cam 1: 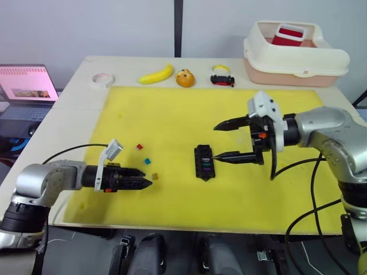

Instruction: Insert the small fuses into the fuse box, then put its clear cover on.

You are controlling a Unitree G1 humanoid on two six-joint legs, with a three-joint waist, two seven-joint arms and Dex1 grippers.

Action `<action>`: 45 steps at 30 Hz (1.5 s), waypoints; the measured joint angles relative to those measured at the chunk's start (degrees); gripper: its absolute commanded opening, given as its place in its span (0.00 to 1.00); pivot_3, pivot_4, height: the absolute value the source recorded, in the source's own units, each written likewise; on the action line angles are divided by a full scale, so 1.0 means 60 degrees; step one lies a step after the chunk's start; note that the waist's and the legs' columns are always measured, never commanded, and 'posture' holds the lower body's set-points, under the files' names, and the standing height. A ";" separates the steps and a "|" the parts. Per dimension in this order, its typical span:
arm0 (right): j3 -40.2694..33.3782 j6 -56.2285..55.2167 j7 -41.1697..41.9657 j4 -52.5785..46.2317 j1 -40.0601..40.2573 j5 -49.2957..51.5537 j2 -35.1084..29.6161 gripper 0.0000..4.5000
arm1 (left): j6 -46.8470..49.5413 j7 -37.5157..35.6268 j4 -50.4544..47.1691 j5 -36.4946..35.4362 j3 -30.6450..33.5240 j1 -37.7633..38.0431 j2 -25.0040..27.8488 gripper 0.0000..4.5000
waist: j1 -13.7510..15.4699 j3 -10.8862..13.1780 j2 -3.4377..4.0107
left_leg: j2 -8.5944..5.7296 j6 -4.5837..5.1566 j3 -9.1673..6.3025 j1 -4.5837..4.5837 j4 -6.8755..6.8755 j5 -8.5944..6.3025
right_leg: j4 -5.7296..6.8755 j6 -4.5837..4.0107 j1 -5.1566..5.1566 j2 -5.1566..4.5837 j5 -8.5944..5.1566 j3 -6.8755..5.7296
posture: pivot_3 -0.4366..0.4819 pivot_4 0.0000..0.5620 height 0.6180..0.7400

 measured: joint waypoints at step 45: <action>0.0290 -0.0001 -0.0082 -0.0057 0.0109 -0.0124 -0.0622 1.00 | -0.0639 -0.2269 0.3705 0.1745 -0.2561 -0.2611 -0.0748 0.31 | 0.0006 -0.0001 -0.0001 | -0.0003 0.0002 -0.0005 -0.0004 0.0018 -0.0001 | -0.0001 -0.0002 0.0007 0.0000 -0.0001 -0.0003 | 0.48 0.27 1.00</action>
